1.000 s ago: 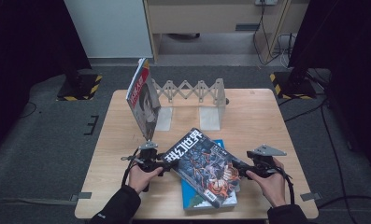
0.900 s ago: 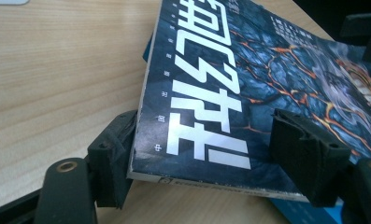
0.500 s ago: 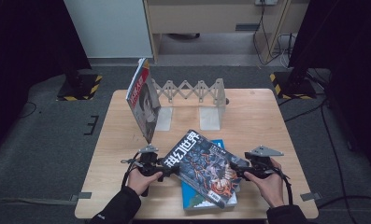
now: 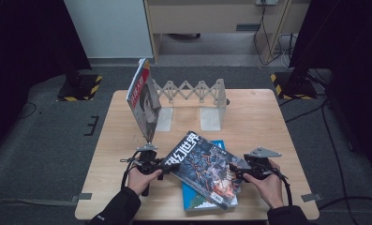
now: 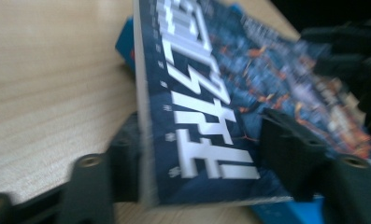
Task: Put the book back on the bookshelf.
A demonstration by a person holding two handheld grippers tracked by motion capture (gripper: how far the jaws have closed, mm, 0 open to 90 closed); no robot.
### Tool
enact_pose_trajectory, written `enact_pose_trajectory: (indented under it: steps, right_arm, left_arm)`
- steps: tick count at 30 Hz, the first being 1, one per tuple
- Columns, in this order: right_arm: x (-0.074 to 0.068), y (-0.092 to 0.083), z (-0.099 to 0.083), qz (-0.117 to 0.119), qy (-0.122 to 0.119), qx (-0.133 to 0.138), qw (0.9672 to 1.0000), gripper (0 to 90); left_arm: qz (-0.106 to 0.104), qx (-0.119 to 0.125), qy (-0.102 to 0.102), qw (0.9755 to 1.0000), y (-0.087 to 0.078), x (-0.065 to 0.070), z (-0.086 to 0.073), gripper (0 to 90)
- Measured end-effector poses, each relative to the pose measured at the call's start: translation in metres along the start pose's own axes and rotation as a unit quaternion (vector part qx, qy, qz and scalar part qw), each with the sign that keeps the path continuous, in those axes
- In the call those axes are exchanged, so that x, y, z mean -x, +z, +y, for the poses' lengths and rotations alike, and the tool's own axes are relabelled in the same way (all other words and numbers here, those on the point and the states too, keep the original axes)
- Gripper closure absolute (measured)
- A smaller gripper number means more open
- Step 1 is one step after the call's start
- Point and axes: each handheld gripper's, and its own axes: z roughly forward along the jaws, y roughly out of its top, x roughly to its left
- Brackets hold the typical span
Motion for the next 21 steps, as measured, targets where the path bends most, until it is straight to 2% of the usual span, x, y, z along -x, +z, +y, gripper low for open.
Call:
enact_pose_trajectory:
  steps: [2,3,4,6,8,9,11,17,21]
  right_arm:
    - [0.001,0.000,0.000,0.000,-0.002,-0.001,1.0000,22.3]
    - [0.001,-0.001,0.000,-0.001,-0.002,-0.001,1.0000,22.7]
    - [0.001,-0.001,0.000,0.000,-0.003,-0.002,1.0000,22.8]
    - [0.001,-0.001,0.000,0.000,-0.004,-0.002,1.0000,22.8]
    - [0.001,-0.001,0.000,0.000,-0.003,0.000,1.0000,22.9]
    - [0.001,-0.001,0.000,0.001,-0.004,0.000,1.0000,22.8]
    - [0.001,0.000,0.000,0.001,-0.003,0.000,1.0000,22.8]
    - [0.002,0.000,0.000,0.003,-0.001,0.000,1.0000,22.7]
    - [0.002,-0.001,0.000,0.001,-0.005,0.000,1.0000,22.8]
  left_arm:
    - [-0.022,0.027,-0.011,0.9993,-0.006,0.003,0.002,46.0]
    - [-0.031,0.033,-0.013,0.9989,-0.007,0.004,0.003,46.9]
    - [-0.031,0.033,-0.011,0.9989,-0.007,0.005,0.003,47.0]
    - [-0.028,0.022,-0.010,0.9993,-0.004,0.006,0.004,46.4]
    - [-0.046,0.008,-0.026,0.9986,0.003,0.005,0.004,45.9]
    - [-0.048,0.003,-0.028,0.9984,0.006,0.005,0.004,46.2]
    - [-0.047,-0.013,-0.020,0.9986,0.012,0.007,0.005,46.5]
    - [-0.054,-0.010,-0.038,0.9978,0.013,0.003,0.008,52.3]
    - [-0.062,-0.005,-0.056,0.9965,0.010,0.004,0.012,59.9]
